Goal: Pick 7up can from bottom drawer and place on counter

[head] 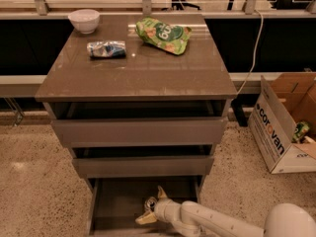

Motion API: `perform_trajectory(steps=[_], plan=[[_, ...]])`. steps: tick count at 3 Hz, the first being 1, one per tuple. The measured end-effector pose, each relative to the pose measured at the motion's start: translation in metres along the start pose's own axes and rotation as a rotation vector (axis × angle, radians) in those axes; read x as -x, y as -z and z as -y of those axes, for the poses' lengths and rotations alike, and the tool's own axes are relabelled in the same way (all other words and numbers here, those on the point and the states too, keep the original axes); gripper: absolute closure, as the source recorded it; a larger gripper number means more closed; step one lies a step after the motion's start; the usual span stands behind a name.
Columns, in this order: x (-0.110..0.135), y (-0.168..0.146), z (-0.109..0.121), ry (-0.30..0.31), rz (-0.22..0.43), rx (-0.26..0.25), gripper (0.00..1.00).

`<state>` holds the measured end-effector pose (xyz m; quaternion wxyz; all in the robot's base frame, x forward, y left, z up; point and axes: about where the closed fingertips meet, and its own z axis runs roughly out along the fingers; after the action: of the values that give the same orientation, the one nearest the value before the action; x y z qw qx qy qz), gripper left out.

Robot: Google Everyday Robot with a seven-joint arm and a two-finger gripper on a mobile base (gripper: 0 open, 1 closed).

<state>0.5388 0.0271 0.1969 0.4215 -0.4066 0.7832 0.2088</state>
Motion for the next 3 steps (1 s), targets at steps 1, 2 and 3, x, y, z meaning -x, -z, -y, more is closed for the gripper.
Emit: perform_trajectory(steps=[1, 2, 3], plan=[[-0.013, 0.001, 0.000, -0.063, 0.033, 0.005, 0.15], [-0.024, 0.006, 0.002, -0.107, 0.062, 0.007, 0.39], [-0.011, 0.009, 0.001, -0.092, 0.071, 0.015, 0.61]])
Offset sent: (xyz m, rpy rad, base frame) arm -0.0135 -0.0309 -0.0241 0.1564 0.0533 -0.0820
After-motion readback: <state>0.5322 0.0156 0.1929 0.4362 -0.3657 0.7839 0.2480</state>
